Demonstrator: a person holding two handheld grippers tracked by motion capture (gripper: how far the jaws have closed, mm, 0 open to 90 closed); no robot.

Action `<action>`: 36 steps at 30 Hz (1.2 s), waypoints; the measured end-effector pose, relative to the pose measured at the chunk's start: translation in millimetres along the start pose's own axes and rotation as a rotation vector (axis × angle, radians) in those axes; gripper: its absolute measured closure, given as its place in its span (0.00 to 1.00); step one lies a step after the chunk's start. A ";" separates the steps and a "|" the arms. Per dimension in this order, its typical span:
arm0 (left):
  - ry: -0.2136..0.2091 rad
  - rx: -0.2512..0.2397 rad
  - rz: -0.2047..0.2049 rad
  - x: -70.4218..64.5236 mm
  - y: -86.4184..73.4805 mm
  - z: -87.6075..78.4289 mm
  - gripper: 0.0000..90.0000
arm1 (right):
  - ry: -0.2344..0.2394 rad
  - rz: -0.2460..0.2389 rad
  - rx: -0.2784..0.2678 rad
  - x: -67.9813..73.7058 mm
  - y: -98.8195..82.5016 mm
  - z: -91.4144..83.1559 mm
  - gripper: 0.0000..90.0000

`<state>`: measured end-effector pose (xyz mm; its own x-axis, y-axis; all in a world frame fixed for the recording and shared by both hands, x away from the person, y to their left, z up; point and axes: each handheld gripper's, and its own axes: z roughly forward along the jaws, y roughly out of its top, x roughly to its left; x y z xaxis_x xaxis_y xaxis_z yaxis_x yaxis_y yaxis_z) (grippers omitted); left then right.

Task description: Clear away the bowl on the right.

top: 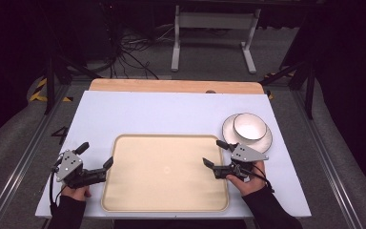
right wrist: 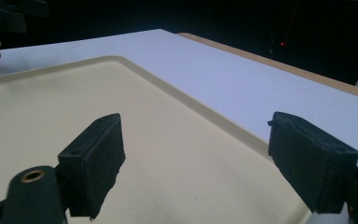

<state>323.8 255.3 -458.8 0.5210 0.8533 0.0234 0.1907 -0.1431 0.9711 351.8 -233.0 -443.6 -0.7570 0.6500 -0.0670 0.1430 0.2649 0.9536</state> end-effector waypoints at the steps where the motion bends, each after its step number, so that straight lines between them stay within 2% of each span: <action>1: -0.001 0.000 0.004 -0.7 -0.1 -0.2 0.00 | 0.003 0.010 -0.002 -2.2 -1.3 0.6 0.20; 7: -0.002 0.004 0.013 -1.4 -0.1 -0.6 0.00 | 0.008 0.015 0.000 -3.6 -1.8 0.7 0.20; 25: -0.004 -0.001 0.003 -0.5 -0.1 -0.5 0.00 | 0.013 0.016 -0.012 -3.3 -0.5 -1.0 0.20; 30: -0.003 0.000 0.003 -0.6 -0.1 -0.5 0.00 | 0.013 0.016 -0.035 -2.8 7.9 -2.8 0.19; 36: -0.001 0.000 0.004 -1.0 -0.1 -0.4 0.00 | 0.013 -0.014 -0.079 -0.6 27.1 -9.1 0.19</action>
<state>322.9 254.7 -458.9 0.5228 0.8520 0.0272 0.1882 -0.1465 0.9711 350.3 -232.7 -415.0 -0.7670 0.6371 -0.0768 0.0825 0.2165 0.9728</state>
